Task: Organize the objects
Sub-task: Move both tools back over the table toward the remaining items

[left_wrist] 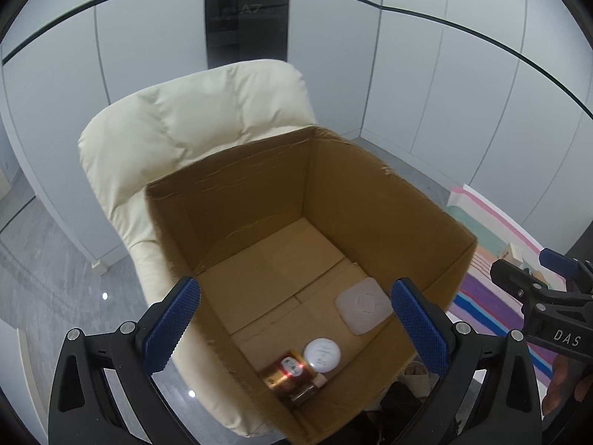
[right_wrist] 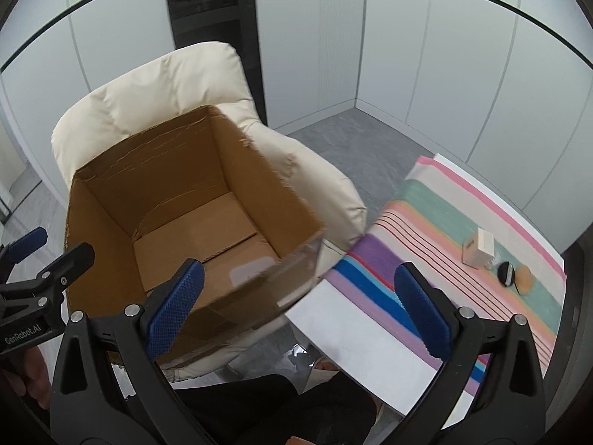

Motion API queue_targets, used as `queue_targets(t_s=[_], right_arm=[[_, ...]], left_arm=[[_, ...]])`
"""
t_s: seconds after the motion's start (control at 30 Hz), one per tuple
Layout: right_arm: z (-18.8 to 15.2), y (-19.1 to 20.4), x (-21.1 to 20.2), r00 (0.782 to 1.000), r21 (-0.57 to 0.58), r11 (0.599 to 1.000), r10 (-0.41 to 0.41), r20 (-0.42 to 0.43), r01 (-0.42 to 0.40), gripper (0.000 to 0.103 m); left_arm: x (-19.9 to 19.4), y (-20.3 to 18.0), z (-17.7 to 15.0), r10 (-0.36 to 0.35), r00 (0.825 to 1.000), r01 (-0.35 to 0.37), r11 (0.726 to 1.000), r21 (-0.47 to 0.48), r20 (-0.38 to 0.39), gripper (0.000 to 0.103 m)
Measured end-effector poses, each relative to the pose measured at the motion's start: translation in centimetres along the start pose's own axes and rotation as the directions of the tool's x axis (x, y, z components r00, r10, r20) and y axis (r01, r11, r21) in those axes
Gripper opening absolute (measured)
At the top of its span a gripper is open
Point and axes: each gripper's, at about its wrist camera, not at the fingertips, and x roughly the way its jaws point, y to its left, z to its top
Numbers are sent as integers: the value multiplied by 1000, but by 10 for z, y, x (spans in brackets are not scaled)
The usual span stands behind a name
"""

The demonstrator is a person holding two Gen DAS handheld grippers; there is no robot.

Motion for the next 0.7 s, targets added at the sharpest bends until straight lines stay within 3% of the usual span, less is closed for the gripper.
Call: queue_targets(t_s=[0.7], right_arm=[[-21, -77, -15, 997, 95, 993, -70, -14, 71, 103]], left_arm=[[6, -77, 7, -91, 996, 91, 993, 74, -3, 103]])
